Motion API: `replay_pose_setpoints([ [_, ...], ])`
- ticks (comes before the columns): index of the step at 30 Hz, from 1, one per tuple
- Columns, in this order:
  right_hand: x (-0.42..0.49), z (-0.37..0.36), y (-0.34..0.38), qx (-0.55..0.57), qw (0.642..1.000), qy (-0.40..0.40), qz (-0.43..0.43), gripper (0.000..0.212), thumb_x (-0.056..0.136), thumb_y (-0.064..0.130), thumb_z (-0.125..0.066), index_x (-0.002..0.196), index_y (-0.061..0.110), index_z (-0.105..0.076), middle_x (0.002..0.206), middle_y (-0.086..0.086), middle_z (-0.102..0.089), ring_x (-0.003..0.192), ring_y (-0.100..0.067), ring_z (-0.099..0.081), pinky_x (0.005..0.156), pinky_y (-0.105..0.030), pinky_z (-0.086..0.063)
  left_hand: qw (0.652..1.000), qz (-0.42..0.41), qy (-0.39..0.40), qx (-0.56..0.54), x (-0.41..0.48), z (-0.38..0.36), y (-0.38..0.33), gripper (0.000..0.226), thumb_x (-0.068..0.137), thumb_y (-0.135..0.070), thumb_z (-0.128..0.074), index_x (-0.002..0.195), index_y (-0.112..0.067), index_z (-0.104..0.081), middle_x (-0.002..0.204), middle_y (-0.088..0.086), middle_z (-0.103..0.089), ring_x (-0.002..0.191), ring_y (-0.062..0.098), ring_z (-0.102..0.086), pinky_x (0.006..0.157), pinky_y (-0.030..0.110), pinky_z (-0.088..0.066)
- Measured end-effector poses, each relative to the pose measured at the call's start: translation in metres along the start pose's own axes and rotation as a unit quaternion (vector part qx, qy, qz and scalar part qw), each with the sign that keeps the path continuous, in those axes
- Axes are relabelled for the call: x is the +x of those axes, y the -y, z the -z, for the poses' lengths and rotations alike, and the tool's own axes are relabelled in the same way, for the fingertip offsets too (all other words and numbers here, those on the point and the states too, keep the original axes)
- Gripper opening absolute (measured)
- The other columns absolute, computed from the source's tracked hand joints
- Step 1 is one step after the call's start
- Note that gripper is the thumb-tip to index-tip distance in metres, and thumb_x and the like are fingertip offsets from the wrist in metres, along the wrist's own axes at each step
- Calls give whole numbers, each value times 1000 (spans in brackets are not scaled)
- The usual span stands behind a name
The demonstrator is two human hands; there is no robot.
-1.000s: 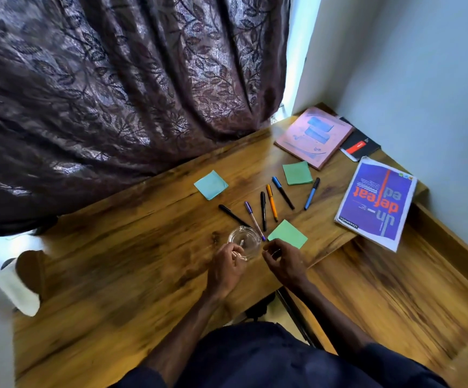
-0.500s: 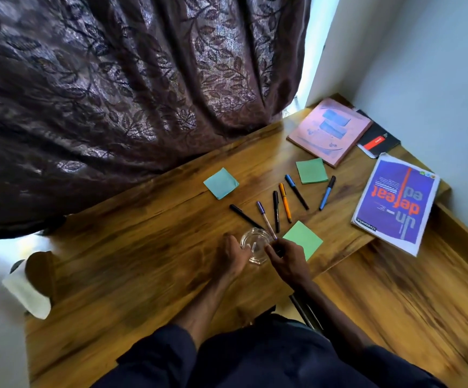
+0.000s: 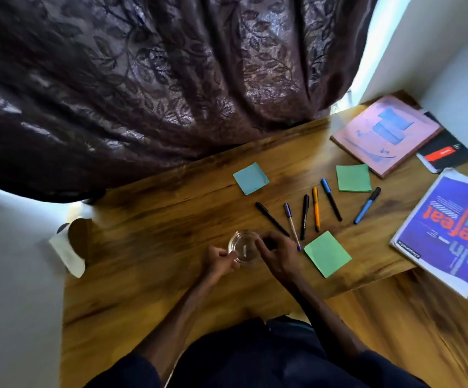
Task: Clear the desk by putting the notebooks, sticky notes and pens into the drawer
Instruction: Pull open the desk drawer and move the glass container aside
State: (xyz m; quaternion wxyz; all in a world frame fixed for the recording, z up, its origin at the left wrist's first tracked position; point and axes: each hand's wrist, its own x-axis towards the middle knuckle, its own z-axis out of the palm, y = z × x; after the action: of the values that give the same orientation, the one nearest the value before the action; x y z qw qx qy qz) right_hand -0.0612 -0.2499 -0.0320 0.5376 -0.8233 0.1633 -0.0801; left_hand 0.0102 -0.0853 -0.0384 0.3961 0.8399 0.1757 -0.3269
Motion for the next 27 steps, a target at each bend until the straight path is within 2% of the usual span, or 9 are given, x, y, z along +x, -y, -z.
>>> replay_pose_setpoints([
  [3,6,-9,8,-7,1000,17,9,13,92,31,-72,97,19,-74,88,9,-73,75,-5,-69,63,-30,-61,995,16,-9,-95,0,19,13,26,93,-18,-70,98,8,-73,72,11,-76,54,9,-69,51,20,-55],
  [5,7,-16,15,4,1000,10,-14,22,88,40,-73,97,20,-72,88,8,-72,76,-7,-70,64,-32,-61,988,21,-1,-153,2,28,17,25,94,-18,-71,100,6,-72,73,10,-76,66,17,-71,61,24,-59],
  [11,14,-40,46,105,981,67,-146,52,80,67,-68,98,19,-72,92,-3,-75,84,-20,-73,74,-40,-63,973,-18,7,-230,2,68,14,23,91,-23,-74,94,-1,-73,82,12,-78,61,13,-68,50,21,-52],
  [13,15,-49,61,144,975,88,-148,37,89,53,-66,101,19,-74,92,0,-77,83,-17,-75,72,-36,-62,973,-48,10,-224,4,86,15,28,90,-26,-76,99,0,-73,84,12,-79,65,14,-69,54,22,-53],
  [16,13,-69,83,153,977,60,-133,22,95,37,-67,99,17,-77,90,1,-78,82,-19,-75,68,-35,-60,968,-71,24,-238,10,112,26,34,88,-30,-78,106,-2,-70,88,13,-79,69,16,-71,57,25,-55],
  [18,12,-84,96,155,979,35,-128,18,93,33,-70,93,18,-79,87,-1,-79,80,-21,-75,66,-37,-60,966,-82,50,-239,13,131,36,33,87,-33,-79,103,-4,-74,89,14,-79,73,20,-73,66,30,-59],
  [22,8,-111,112,125,985,50,-109,19,90,33,-73,86,15,-79,78,-6,-76,67,-17,-68,59,-35,-52,955,-91,119,-256,16,174,64,29,93,-34,-71,104,-7,-73,94,17,-78,74,20,-71,65,29,-58],
  [25,6,-135,126,86,987,88,-98,12,90,25,-75,79,22,-78,70,4,-75,61,-8,-67,56,-29,-52,949,-96,107,-279,22,201,91,20,93,-27,-70,104,-9,-71,94,16,-78,74,19,-71,74,35,-57],
  [27,5,-157,133,62,985,127,-102,6,90,24,-76,85,22,-79,74,6,-77,64,-8,-71,60,-31,-57,948,-96,81,-291,23,218,112,17,92,-20,-71,101,-7,-73,90,14,-78,71,18,-71,75,34,-58],
])
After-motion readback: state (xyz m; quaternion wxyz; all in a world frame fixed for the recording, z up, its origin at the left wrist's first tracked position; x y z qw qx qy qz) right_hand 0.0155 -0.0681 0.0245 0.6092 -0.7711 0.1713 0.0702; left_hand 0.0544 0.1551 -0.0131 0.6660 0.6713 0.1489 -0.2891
